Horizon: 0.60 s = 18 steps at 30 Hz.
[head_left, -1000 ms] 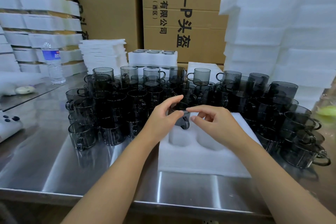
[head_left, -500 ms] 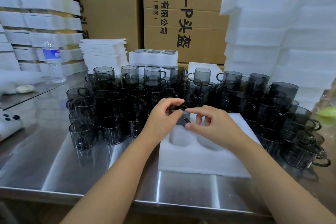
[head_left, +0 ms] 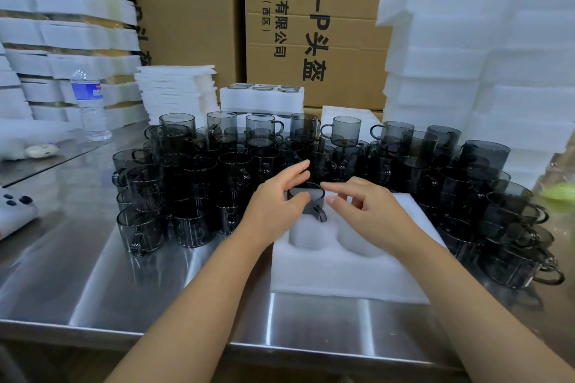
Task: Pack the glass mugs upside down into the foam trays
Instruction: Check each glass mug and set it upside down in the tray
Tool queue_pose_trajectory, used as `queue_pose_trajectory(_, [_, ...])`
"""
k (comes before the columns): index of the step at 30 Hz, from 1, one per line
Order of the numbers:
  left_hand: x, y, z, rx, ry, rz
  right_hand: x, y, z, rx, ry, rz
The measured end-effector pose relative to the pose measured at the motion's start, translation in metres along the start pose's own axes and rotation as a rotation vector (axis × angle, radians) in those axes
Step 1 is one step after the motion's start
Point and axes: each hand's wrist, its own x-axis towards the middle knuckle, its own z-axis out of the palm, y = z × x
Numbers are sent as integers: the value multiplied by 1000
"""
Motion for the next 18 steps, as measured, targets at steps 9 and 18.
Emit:
queue_pose_trajectory(9, [1, 0, -2, 176, -73, -35, 3, 2, 1, -40, -50, -1])
queue_pose_trajectory(18, [4, 5, -7, 330, -150, -80, 5, 3, 2, -28, -74, 15])
